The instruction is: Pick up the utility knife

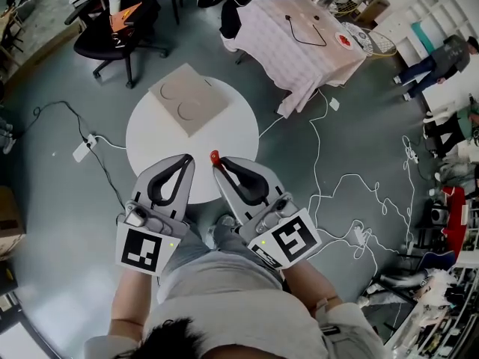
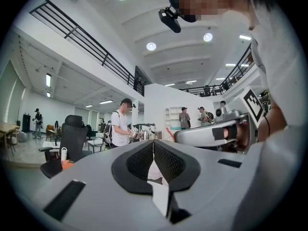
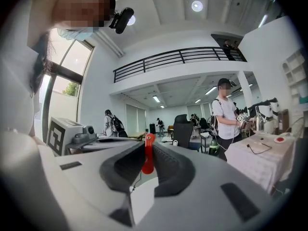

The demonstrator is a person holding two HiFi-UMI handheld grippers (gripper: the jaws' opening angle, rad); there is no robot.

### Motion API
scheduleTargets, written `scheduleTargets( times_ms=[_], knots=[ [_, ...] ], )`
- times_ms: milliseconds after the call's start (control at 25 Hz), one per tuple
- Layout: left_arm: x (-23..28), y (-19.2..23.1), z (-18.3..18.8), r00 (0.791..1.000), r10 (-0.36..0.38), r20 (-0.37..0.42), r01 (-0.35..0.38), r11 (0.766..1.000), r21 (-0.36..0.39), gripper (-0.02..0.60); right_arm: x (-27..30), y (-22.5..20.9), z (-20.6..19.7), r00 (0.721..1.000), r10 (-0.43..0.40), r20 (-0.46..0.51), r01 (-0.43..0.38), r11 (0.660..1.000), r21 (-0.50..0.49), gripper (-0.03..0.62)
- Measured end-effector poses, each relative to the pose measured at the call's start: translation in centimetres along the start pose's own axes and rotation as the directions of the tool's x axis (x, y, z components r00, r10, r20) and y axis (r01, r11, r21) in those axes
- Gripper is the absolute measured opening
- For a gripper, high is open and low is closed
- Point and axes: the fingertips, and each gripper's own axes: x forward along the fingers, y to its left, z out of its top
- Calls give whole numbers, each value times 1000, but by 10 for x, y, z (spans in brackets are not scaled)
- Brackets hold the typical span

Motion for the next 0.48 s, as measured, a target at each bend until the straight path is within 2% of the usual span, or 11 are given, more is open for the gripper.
scheduleTargets(
  times_ms=[480],
  knots=[
    [0, -22, 8, 998, 54, 11, -54, 998, 26, 11, -20, -1, 9, 997, 72, 36, -71, 997, -23, 54]
  ],
)
